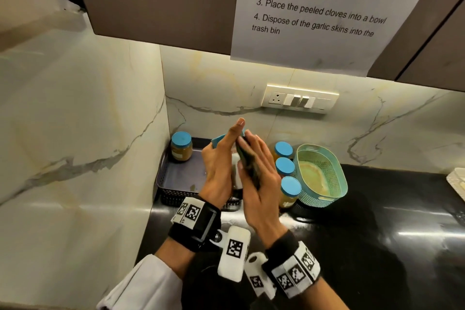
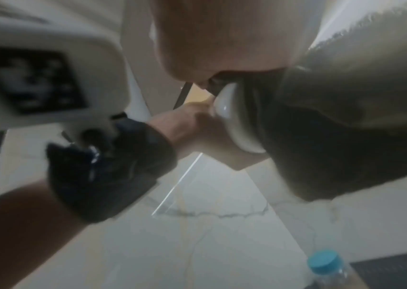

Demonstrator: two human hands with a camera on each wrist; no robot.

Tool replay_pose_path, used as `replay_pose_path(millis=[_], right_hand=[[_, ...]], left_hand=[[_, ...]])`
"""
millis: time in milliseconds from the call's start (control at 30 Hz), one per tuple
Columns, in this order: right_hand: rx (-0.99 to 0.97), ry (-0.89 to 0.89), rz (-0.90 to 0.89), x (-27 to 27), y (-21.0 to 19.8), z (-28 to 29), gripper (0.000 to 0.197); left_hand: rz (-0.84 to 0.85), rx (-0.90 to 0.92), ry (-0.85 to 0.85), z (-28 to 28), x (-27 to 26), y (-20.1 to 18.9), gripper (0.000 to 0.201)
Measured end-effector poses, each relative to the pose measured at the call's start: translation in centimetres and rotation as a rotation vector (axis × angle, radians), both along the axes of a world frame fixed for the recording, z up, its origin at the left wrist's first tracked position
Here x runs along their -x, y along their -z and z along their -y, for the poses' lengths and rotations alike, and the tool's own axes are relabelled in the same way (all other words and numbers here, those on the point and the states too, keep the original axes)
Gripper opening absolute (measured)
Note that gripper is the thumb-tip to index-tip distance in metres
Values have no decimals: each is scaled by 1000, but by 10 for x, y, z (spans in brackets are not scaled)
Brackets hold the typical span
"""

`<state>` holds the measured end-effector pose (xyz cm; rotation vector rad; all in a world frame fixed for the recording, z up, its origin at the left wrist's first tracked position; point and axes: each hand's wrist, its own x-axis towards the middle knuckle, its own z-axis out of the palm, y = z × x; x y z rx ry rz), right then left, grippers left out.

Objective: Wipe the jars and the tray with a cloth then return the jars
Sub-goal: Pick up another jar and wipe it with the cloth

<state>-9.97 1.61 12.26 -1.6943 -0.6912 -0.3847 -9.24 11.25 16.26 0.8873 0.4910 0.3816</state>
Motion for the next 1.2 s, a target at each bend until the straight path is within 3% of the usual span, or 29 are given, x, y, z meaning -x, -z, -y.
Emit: replay_pose_path(millis=[67, 133, 267, 333, 400, 500, 567, 667, 700, 767, 833, 867, 933, 1000, 1100, 1133, 1200], right_hand=[[72, -16, 109, -7, 11, 2, 45], [-18, -61, 59, -20, 14, 2, 40], [-506, -24, -627, -43, -1, 11, 22], [-562, -51, -908, -51, -3, 15, 30], [-539, -81, -993, -49, -4, 14, 46], [-556, -5, -843, -32, -10, 8, 38], [-494, 7, -613, -15, -13, 6, 27], [-268, -89, -226, 4, -4, 7, 48], [-212, -91, -174, 1, -4, 7, 48], [-226, -47, -288, -17, -11, 5, 38], [-319, -26, -570, -32, -26, 4, 25], [-332, -35, -622, -33, -31, 4, 27], [-294, -41, -562, -19, -35, 3, 29], [-229, -74, -336, 1, -22, 3, 27], [-35, -67, -43, 7, -2, 2, 43], [-68, -100, -53, -1, -4, 2, 40], [-242, -123, -354, -19, -21, 0, 26]], left_hand=[[-23, 2, 6, -2, -1, 1, 56], [-48, -1, 11, 1, -2, 2, 52], [-34, -74, 90, 7, 4, 1, 43], [-25, -113, 135, 6, 6, 0, 39], [-27, -121, 172, 5, 6, 0, 43], [2, -141, 167, 7, 5, -1, 45], [19, -130, 130, 4, 4, 1, 39], [25, -72, 112, -4, 0, 8, 52], [31, -59, 107, -4, 1, 8, 58], [31, -87, 71, -1, 2, 7, 62], [37, -111, 57, 3, 3, 4, 46], [43, -121, 53, 4, 3, 4, 40], [53, -122, 49, 1, 1, 3, 37], [55, -84, 52, -8, 0, 5, 40], [46, -66, 77, -13, 1, 11, 56], [50, -59, 63, -11, 1, 10, 58], [38, -68, 26, -4, 3, 7, 58]])
